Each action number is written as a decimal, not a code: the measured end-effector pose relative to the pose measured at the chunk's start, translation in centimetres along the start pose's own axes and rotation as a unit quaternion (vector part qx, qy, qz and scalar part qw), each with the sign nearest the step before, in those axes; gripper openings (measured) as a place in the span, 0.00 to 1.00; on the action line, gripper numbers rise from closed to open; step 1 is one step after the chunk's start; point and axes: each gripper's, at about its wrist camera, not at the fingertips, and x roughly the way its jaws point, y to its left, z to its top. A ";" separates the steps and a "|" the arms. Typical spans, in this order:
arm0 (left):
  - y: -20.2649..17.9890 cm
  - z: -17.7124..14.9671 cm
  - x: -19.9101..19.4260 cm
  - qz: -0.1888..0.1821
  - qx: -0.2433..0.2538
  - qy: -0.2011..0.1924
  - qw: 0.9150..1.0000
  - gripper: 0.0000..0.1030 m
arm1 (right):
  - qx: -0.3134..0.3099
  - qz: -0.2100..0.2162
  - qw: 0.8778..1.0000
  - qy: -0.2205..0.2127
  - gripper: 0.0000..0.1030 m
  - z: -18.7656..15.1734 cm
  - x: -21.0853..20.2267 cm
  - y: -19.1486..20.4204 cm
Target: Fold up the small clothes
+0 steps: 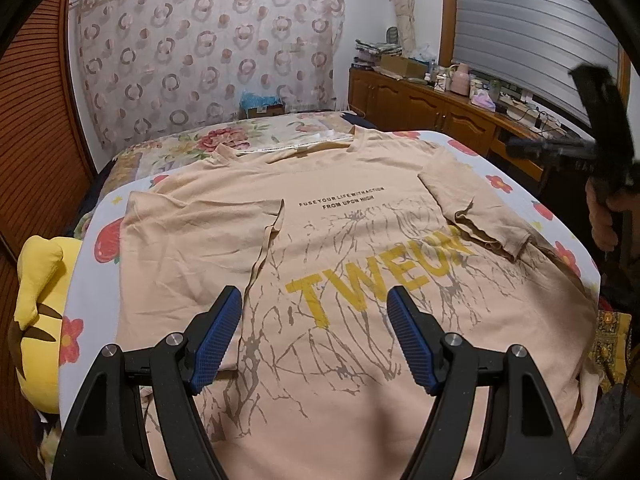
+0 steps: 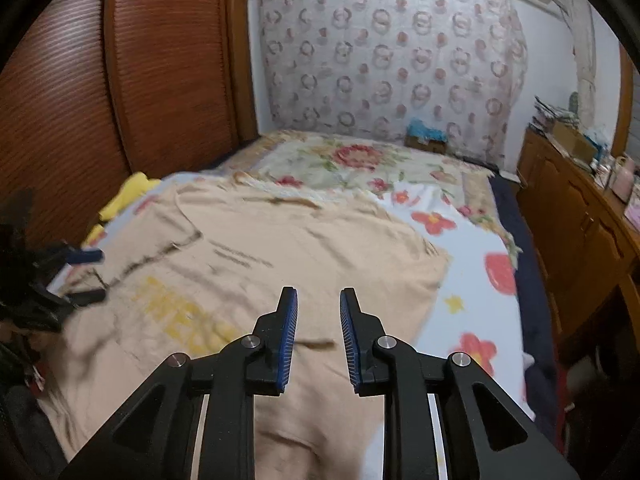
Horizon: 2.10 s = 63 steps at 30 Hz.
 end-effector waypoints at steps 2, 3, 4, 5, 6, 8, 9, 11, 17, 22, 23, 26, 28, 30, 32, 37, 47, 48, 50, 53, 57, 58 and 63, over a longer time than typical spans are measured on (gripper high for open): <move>0.0 0.0 0.0 -0.001 -0.001 -0.002 1.000 0.74 | 0.008 -0.006 1.000 0.015 0.23 -1.0 0.6 -0.5; -0.1 0.0 0.0 -0.001 -0.002 -0.002 1.000 0.74 | 0.012 -0.006 1.000 0.023 0.23 -1.4 1.1 -0.6; -0.1 0.0 0.0 -0.001 -0.002 -0.002 1.000 0.74 | 0.016 -0.006 0.999 0.031 0.23 -1.8 1.5 -0.6; -0.1 0.0 0.0 -0.001 -0.001 -0.001 1.000 0.74 | 0.017 -0.005 0.999 0.037 0.23 -1.4 2.3 -0.1; -0.1 0.0 0.0 -0.001 0.000 -0.001 1.000 0.74 | 0.019 -0.004 0.999 0.043 0.23 -1.6 3.0 0.1; -0.2 0.0 -0.1 0.000 0.001 -0.001 1.000 0.74 | 0.022 0.003 0.998 0.053 0.25 -1.7 4.2 0.3; -0.3 0.0 -0.1 0.000 0.001 -0.001 1.000 0.74 | 0.025 0.007 0.998 0.059 0.27 -1.0 5.3 0.1; -0.4 0.1 -0.3 0.000 0.000 -0.003 1.000 0.74 | 0.029 0.010 0.997 0.069 0.28 -0.7 7.1 0.1; -0.2 0.1 -0.6 0.004 -0.001 -0.004 1.000 0.74 | 0.029 0.014 0.995 0.100 0.28 0.4 10.5 0.0; 0.3 -0.2 -0.5 0.005 -0.007 -0.004 1.000 0.74 | 0.015 0.022 0.994 0.104 0.25 1.7 11.6 0.5; 0.5 -0.2 -0.5 0.006 -0.008 -0.003 1.000 0.74 | 0.009 0.025 0.994 0.103 0.14 2.0 11.8 0.7; 0.7 -0.3 -0.5 0.009 -0.009 -0.003 1.000 0.74 | -0.014 0.035 0.994 0.103 0.04 2.8 12.2 1.5; 0.9 -0.4 -0.4 0.011 -0.011 -0.001 1.000 0.74 | -0.026 0.043 0.994 0.100 0.04 3.7 12.5 2.1; 1.1 -0.4 -0.4 0.012 -0.014 -0.001 1.000 0.74 | -0.029 0.049 0.994 0.095 0.04 4.9 12.8 2.5; 1.3 -0.4 -0.4 0.012 -0.016 0.000 1.000 0.74 | -0.031 0.060 0.994 0.090 0.04 6.1 13.4 3.1; 1.6 -0.6 -0.5 0.013 -0.017 0.000 1.000 0.74 | -0.039 0.070 0.993 0.086 0.04 8.3 15.2 4.9; 2.4 -0.6 -0.4 0.019 -0.024 -0.002 1.000 0.74 | -0.011 0.055 0.997 0.053 0.36 7.4 14.4 3.7; 2.5 -0.6 -0.3 0.021 -0.024 -0.002 0.999 0.74 | -0.010 0.050 0.997 0.052 0.37 7.0 14.2 3.2; 2.8 -0.4 -0.1 0.026 -0.025 -0.001 0.999 0.74 | -0.011 0.035 0.998 0.051 0.40 6.2 13.9 2.4; 3.4 0.1 0.2 0.032 -0.025 -0.001 0.999 0.74 | -0.006 0.018 0.998 0.060 0.40 4.7 13.7 1.3; 4.2 0.7 0.8 0.040 -0.025 0.002 0.999 0.74 | 0.010 0.003 0.998 0.067 0.40 3.1 13.3 -0.3; 4.5 0.8 1.0 0.041 -0.026 0.002 0.999 0.74 | 0.015 0.000 0.998 0.068 0.40 2.8 13.3 -0.6; 5.9 2.0 1.7 0.055 -0.027 0.003 0.998 0.74 | 0.026 -0.005 0.997 0.072 0.40 2.3 13.3 -1.4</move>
